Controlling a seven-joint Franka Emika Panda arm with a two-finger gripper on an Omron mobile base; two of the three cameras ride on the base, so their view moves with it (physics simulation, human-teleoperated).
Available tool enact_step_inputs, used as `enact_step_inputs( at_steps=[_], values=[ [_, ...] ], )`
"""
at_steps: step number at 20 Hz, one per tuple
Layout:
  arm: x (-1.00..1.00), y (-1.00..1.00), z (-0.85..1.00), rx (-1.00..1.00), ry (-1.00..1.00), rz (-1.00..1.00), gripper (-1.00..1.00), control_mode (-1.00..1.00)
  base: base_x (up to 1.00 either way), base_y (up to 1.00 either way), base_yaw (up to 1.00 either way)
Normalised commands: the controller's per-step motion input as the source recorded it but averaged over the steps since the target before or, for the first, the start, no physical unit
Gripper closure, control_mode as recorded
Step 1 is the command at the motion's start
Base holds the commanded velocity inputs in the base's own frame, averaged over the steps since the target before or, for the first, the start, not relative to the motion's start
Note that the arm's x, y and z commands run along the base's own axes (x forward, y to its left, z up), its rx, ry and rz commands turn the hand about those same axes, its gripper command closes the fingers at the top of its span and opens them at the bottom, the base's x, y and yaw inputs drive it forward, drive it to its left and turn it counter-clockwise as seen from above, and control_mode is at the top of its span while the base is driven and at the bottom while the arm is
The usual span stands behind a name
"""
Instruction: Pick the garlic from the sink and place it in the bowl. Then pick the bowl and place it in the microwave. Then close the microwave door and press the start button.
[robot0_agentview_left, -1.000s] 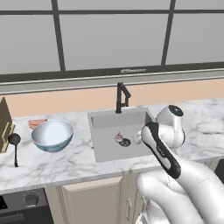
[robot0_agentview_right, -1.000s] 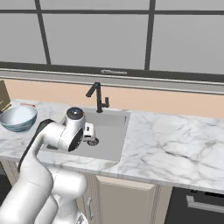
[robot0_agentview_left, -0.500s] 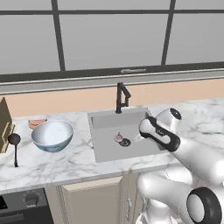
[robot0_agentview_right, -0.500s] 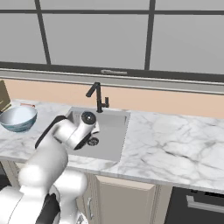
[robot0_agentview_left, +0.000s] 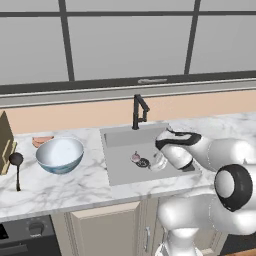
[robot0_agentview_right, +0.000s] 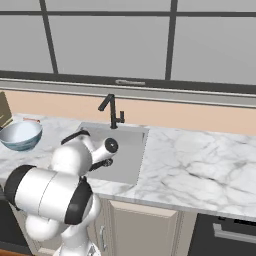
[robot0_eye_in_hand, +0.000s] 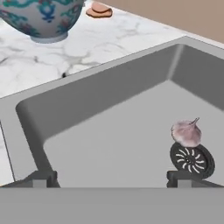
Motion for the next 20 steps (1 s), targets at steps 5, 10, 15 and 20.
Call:
enact_step_inputs(
  at_steps=[5, 10, 15, 20],
  values=[
    [0.40, 0.00, -0.24, 0.00, -0.09, 0.20, -1.00, -1.00, 0.00, 0.00, 0.00],
    [0.55, 0.00, -0.06, 0.00, -0.10, 0.14, -1.00, -1.00, 0.00, 0.00, 0.00],
    [0.48, 0.00, -0.26, 0.00, -0.06, 0.10, -1.00, -1.00, 0.00, 0.00, 0.00],
    [0.51, 0.00, -0.45, 0.00, 0.00, 0.09, -1.00, -1.00, 0.00, 0.00, 0.00]
  ],
)
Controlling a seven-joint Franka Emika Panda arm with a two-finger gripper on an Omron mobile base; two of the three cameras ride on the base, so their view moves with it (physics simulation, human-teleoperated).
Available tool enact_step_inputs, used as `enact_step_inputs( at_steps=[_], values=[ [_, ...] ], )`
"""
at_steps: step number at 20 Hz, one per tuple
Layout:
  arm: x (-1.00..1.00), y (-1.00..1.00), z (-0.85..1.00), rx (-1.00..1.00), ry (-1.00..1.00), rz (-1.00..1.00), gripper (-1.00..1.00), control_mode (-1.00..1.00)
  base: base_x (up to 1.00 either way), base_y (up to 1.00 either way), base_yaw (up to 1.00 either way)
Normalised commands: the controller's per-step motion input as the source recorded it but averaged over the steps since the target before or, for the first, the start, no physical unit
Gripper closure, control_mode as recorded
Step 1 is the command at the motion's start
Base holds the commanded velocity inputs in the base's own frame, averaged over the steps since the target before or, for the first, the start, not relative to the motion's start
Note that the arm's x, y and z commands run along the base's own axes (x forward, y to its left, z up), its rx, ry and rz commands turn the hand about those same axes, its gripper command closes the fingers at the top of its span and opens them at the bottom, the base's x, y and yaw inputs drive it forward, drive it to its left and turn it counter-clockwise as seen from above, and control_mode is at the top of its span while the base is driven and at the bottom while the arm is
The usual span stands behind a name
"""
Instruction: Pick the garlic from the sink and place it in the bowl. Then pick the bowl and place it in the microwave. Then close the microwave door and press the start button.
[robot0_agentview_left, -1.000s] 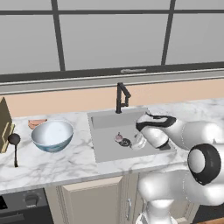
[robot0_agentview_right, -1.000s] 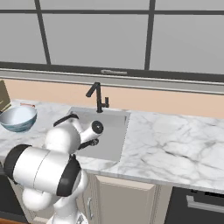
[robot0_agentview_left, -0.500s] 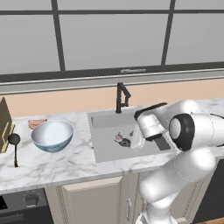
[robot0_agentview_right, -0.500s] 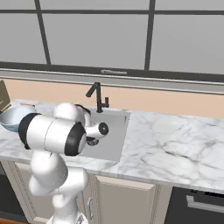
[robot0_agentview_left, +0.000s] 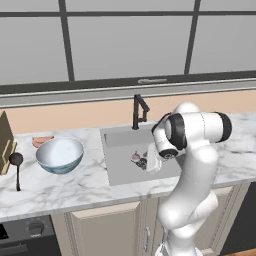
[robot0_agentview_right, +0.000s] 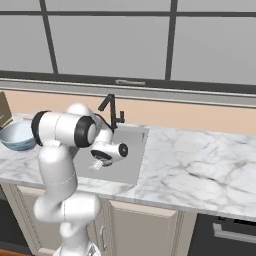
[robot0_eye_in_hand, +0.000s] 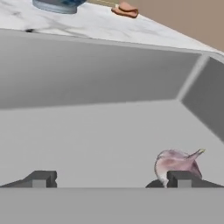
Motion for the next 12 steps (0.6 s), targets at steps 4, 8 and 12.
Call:
enact_step_inputs(
  at_steps=[4, 8, 12],
  values=[
    [0.56, 0.00, -0.08, 0.00, 0.00, 0.04, -1.00, -1.00, 0.00, 0.00, 0.00],
    [0.65, 0.00, -0.01, 0.00, 0.00, 0.00, -1.00, -1.00, 0.00, 0.00, 0.00],
    [0.62, 0.06, -0.27, 0.00, 0.00, 0.00, -1.00, -1.00, 0.00, 0.00, 0.00]
  ],
)
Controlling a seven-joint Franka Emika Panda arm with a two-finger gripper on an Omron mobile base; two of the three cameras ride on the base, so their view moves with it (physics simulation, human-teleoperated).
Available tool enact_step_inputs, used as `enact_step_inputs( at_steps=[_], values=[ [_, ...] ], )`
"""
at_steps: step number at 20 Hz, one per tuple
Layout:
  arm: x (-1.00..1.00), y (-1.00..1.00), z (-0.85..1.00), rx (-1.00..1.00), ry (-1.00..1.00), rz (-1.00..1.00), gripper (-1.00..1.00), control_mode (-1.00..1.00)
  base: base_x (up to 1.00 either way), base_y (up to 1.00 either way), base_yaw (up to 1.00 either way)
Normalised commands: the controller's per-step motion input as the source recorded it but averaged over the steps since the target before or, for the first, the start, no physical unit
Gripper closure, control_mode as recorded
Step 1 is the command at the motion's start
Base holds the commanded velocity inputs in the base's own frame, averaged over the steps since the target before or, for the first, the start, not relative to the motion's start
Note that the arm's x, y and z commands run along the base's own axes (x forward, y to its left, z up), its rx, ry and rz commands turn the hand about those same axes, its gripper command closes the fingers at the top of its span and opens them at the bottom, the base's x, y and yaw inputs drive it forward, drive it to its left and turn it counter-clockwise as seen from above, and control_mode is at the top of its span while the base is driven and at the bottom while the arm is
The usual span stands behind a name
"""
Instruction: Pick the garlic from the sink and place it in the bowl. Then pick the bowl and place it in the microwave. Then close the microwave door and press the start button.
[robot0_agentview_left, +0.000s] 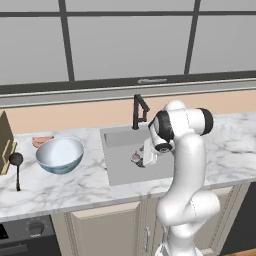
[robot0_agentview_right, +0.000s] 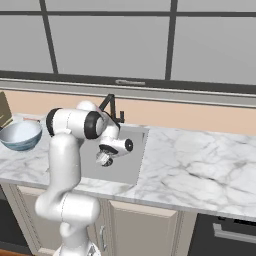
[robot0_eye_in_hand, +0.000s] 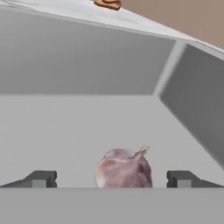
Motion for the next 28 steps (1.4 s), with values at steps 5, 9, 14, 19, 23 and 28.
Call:
enact_step_inputs(
  at_steps=[5, 9, 14, 19, 23, 28],
  values=[
    [0.29, 0.21, -0.39, 0.00, 0.00, 0.03, -1.00, -1.00, 0.00, 0.00, 0.00],
    [0.24, 0.21, -0.39, 0.00, 0.00, 0.04, -1.00, -1.00, 0.00, 0.00, 0.00],
    [0.16, 0.04, -0.01, 0.01, 0.00, 0.01, 1.00, -1.00, 0.00, 0.00, 0.00],
    [-0.74, 0.00, 0.85, 0.00, 0.00, -0.03, 1.00, -1.00, 0.00, 0.00, 0.00],
    [-1.00, 0.03, 1.00, 0.00, 0.12, -0.05, 1.00, -1.00, 0.00, 0.00, 0.00],
    [-1.00, 0.09, 1.00, 0.00, 0.17, -0.06, 1.00, -1.00, 0.00, 0.00, 0.00]
  ],
)
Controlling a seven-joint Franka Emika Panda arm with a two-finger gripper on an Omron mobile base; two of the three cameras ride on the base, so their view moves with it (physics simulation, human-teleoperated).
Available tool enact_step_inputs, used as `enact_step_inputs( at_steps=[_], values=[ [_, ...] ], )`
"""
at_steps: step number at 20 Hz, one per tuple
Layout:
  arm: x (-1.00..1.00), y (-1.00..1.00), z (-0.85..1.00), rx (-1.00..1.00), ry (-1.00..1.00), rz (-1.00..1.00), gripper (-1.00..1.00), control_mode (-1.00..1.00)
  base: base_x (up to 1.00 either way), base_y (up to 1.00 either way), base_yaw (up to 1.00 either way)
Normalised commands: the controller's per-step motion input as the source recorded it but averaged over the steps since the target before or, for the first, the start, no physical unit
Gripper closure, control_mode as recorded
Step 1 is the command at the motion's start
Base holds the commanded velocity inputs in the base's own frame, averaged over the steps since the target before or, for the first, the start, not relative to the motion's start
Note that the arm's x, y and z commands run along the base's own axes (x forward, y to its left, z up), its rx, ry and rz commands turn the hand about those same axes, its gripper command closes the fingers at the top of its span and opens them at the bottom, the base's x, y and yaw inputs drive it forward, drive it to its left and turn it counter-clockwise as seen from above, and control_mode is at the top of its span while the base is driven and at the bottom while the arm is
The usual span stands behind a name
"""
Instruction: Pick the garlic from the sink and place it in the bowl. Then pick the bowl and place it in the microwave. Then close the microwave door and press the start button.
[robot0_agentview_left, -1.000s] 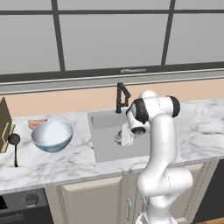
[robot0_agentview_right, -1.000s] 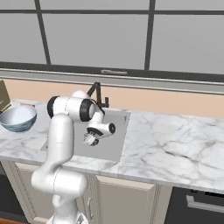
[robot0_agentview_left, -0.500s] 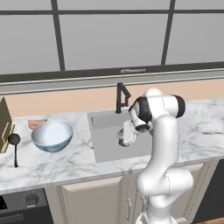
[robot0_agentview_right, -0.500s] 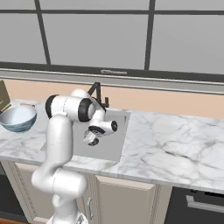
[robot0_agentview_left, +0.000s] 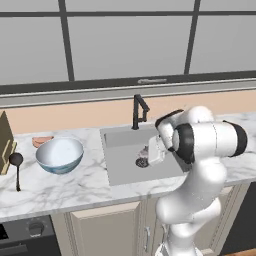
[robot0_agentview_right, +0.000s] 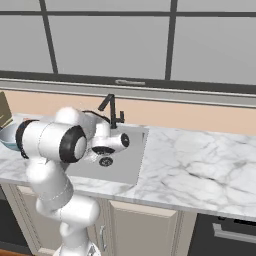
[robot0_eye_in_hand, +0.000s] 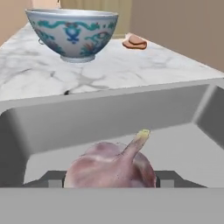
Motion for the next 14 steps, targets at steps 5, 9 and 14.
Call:
enact_step_inputs(
  at_steps=[5, 9, 14],
  values=[
    [-0.99, 0.53, 1.00, -0.05, 0.05, -0.06, 1.00, -1.00, 0.00, 0.00, 0.00],
    [-0.65, 0.96, 1.00, -0.21, 0.00, -0.03, 1.00, -1.00, 0.00, 0.00, 0.00],
    [-0.32, 1.00, 1.00, -0.30, -0.01, 0.00, 1.00, -1.00, 0.00, 0.00, 0.00]
  ],
)
